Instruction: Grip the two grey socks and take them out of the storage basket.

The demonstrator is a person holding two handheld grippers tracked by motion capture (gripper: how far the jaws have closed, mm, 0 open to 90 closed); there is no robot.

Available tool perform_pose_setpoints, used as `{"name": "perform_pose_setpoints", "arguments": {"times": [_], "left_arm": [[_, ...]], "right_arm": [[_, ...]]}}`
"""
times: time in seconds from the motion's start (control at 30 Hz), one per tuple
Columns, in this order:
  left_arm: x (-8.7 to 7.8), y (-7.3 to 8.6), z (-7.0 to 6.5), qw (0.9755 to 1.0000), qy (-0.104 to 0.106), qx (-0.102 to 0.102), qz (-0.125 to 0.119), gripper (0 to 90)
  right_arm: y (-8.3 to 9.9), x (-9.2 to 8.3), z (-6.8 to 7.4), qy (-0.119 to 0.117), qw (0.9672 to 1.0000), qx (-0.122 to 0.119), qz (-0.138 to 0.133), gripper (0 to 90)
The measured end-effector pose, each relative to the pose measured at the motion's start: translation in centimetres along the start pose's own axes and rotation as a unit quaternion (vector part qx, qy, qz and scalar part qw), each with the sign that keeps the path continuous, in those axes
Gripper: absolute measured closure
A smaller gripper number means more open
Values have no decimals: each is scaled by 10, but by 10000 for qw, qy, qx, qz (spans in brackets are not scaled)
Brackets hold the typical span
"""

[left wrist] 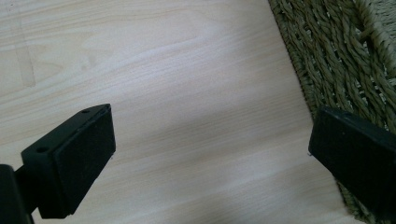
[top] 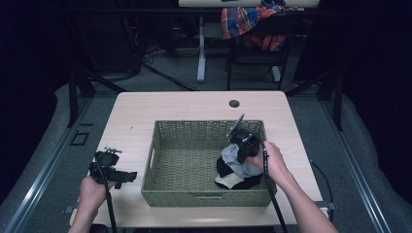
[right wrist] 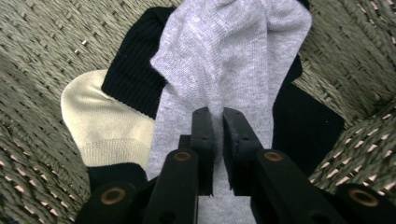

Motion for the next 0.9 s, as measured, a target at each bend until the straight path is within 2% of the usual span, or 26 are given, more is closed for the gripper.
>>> {"name": "perform_pose_setpoints", "arguments": {"times": [0.4, 0.5, 0.73, 0.8, 0.9], "left_arm": [[0, 0, -1, 10000, 5, 11, -17, 8], [0, 0, -1, 10000, 4, 16, -13, 9], [0, 0, -1, 10000, 4, 14, 4, 9], [0, 0, -1, 10000, 1, 7, 7, 9], [0, 0, -2, 10000, 0, 4, 1, 9]], "right_arm": [[2, -31, 7, 99, 9993, -12, -361, 855], [2, -37, 7, 131, 9992, -26, -377, 855], [2, -53, 10, 46, 9987, -56, -507, 855], [3, -57, 10, 16, 9981, -21, -624, 855], [6, -64, 9, 43, 9980, -9, -631, 855]]}}
Point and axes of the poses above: each handheld gripper's, and its own axes: x roughly forward along the jaws, y roughly out of its underside, z roughly to its left, the point moved 6 cm from there along x, roughly forward along the jaws, and after that the axes turned 5 degrees about z, right-handed, at the moved point
